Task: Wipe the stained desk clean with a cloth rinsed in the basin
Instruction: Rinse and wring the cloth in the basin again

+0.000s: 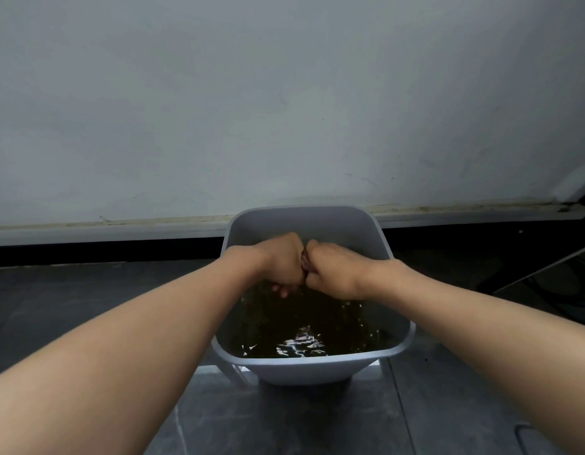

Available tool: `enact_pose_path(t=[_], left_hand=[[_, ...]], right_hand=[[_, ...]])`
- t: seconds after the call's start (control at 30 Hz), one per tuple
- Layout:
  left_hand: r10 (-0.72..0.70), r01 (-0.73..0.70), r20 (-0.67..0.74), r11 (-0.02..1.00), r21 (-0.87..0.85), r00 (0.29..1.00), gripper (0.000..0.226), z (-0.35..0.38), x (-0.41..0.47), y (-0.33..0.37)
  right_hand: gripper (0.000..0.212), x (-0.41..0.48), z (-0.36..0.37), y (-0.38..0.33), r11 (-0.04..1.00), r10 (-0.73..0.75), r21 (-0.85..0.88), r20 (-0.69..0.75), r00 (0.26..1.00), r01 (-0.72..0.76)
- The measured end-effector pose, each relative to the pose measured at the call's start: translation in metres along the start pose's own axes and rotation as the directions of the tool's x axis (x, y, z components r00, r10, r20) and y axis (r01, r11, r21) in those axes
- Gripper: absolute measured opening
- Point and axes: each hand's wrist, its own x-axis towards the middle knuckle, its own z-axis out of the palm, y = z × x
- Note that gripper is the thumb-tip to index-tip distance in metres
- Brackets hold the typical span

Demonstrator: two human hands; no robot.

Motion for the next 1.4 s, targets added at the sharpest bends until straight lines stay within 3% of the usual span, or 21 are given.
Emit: enact_pose_path(t=[0.07,0.1,0.17,0.27,0.33,0.4,0.47,0.6,0.73,0.8,0.87,0.97,1.07,1.13,1.2,1.27,1.33,1.4], left_hand=[[0.090,-0.064,-0.132,0.979,0.195,0.987,0.009,-0.005,-0.003,-0.001],[0.157,-0.095,-0.189,0.950,0.298,0.969,0.007,-0.007,-0.005,-0.002],[0.291,-0.152,-0.271,0.887,0.436,0.917,0.007,-0.006,-0.008,-0.007],[0.482,-0.283,-0.329,0.818,0.500,0.812,0.009,-0.004,-0.009,-0.015],[0.588,-0.368,-0.316,0.756,0.541,0.744,0.012,-0.005,-0.006,-0.014],[0.606,-0.365,-0.304,0.732,0.576,0.736,0.020,-0.007,-0.002,-0.014],[0.556,-0.313,-0.304,0.753,0.579,0.774,0.023,-0.006,0.000,-0.016],[0.398,-0.239,-0.227,0.825,0.512,0.889,0.007,-0.004,0.000,-0.009],[0.180,-0.102,-0.202,0.933,0.344,0.963,0.019,-0.002,0.000,0.001],[0.031,-0.014,-0.125,0.991,0.134,0.992,0.022,0.001,0.002,0.001],[-0.077,0.075,-0.006,0.987,-0.144,0.997,0.020,0.005,0.003,0.001],[-0.120,0.159,0.123,0.907,-0.389,0.985,0.015,0.006,0.002,0.001],[-0.122,0.145,0.087,0.922,-0.359,0.989,0.009,0.004,0.002,-0.001],[-0.043,0.032,-0.101,0.994,-0.109,0.994,0.012,0.001,0.004,-0.004],[0.139,-0.075,-0.289,0.972,0.223,0.947,0.008,-0.002,0.001,-0.007],[0.317,-0.140,-0.374,0.892,0.429,0.872,0.007,-0.004,-0.002,-0.012],[0.462,-0.228,-0.421,0.838,0.496,0.781,0.012,-0.005,-0.003,-0.018],[0.578,-0.339,-0.444,0.791,0.509,0.685,0.018,-0.004,-0.002,-0.018]], right_hand=[[0.019,0.003,-0.005,0.001,0.918,0.096,0.369,0.156,0.983,-0.148],[0.021,0.004,-0.008,0.003,0.807,0.097,0.547,0.249,0.964,-0.223],[0.029,0.004,-0.016,0.009,0.618,0.087,0.719,0.339,0.937,-0.318],[0.048,0.002,-0.018,0.018,0.492,0.044,0.776,0.431,0.901,-0.395],[0.043,0.000,-0.013,0.016,0.424,-0.050,0.797,0.495,0.868,-0.430],[0.031,-0.002,-0.007,0.012,0.405,-0.092,0.815,0.486,0.869,-0.413],[0.019,-0.002,-0.003,0.006,0.481,-0.028,0.797,0.431,0.902,-0.366],[0.010,0.001,-0.004,-0.003,0.809,0.097,0.541,0.263,0.960,-0.230],[0.018,-0.001,-0.006,-0.003,0.978,0.061,0.189,0.120,0.991,-0.083],[0.016,-0.004,-0.005,-0.004,0.996,0.017,-0.085,0.017,1.000,-0.016],[0.032,-0.005,-0.002,-0.004,0.931,-0.053,-0.365,-0.096,0.994,0.015],[0.037,-0.002,0.002,-0.002,0.870,-0.136,-0.489,-0.134,0.982,0.053],[0.033,0.000,-0.001,-0.003,0.954,-0.039,-0.298,-0.098,0.994,0.008],[0.022,0.005,-0.002,-0.004,0.996,0.071,0.049,-0.011,0.997,-0.071],[0.013,0.008,-0.006,-0.001,0.873,0.136,0.450,0.142,0.981,-0.186],[0.013,0.006,-0.016,0.005,0.641,0.113,0.706,0.304,0.946,-0.303],[0.020,0.004,-0.026,0.014,0.494,0.055,0.788,0.393,0.918,-0.367],[0.024,0.002,-0.029,0.020,0.453,-0.002,0.790,0.465,0.885,-0.414]])
